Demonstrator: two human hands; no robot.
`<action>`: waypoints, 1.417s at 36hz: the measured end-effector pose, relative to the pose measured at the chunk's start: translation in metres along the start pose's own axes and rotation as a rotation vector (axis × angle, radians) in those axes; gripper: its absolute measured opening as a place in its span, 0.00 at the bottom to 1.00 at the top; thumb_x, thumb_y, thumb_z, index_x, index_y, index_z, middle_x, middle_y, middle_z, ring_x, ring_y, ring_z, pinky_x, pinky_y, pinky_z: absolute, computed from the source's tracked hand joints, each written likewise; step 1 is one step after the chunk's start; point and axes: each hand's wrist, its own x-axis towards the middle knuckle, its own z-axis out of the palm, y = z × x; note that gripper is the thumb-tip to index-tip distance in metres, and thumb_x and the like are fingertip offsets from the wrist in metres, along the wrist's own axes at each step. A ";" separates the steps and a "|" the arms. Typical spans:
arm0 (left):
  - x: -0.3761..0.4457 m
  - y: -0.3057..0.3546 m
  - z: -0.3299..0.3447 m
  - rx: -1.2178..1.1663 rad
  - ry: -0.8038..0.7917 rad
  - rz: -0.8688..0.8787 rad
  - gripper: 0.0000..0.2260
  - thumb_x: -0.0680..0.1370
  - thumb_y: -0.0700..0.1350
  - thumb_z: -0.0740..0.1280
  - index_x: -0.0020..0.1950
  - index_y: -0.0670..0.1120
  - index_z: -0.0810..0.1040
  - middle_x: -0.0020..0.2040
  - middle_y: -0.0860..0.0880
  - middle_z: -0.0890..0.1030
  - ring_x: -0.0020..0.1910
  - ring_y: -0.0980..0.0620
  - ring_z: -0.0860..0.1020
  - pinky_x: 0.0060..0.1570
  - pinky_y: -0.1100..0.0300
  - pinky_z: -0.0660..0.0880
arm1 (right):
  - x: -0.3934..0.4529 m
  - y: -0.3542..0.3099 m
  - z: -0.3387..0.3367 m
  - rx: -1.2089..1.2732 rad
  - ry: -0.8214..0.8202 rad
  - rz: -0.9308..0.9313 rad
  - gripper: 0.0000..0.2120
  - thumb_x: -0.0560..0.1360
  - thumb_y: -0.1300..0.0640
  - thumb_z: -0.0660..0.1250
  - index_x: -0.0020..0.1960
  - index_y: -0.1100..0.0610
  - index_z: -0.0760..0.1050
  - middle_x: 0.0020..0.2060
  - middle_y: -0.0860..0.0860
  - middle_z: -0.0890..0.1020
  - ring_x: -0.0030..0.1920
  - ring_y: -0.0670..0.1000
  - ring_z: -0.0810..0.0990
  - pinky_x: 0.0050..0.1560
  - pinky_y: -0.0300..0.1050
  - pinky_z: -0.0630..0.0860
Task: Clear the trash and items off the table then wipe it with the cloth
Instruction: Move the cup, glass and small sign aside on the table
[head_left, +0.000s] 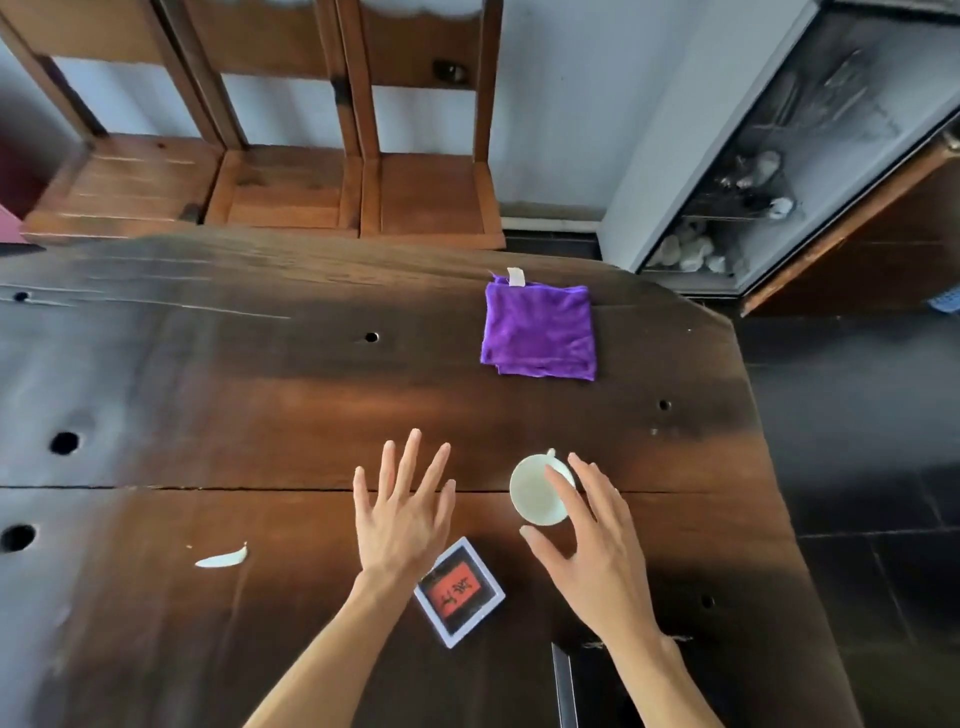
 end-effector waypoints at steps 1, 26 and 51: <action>0.005 0.001 0.002 -0.015 0.001 0.002 0.27 0.82 0.65 0.41 0.83 0.65 0.48 0.84 0.54 0.41 0.83 0.47 0.42 0.79 0.37 0.43 | 0.002 0.002 0.003 -0.002 -0.006 0.011 0.35 0.73 0.38 0.72 0.75 0.51 0.71 0.76 0.52 0.70 0.75 0.57 0.69 0.70 0.63 0.73; 0.060 -0.019 0.068 0.140 0.059 0.121 0.26 0.85 0.62 0.41 0.83 0.61 0.52 0.85 0.51 0.52 0.84 0.46 0.48 0.80 0.37 0.45 | 0.048 0.039 0.052 0.070 -0.195 0.010 0.45 0.66 0.35 0.78 0.78 0.39 0.62 0.80 0.42 0.61 0.78 0.49 0.61 0.72 0.55 0.69; 0.061 -0.021 0.077 0.163 0.109 0.097 0.25 0.84 0.59 0.46 0.83 0.62 0.56 0.85 0.53 0.54 0.84 0.48 0.51 0.80 0.39 0.46 | 0.062 0.071 0.054 0.353 -0.263 0.034 0.45 0.64 0.49 0.84 0.76 0.40 0.66 0.71 0.36 0.65 0.69 0.38 0.67 0.63 0.28 0.68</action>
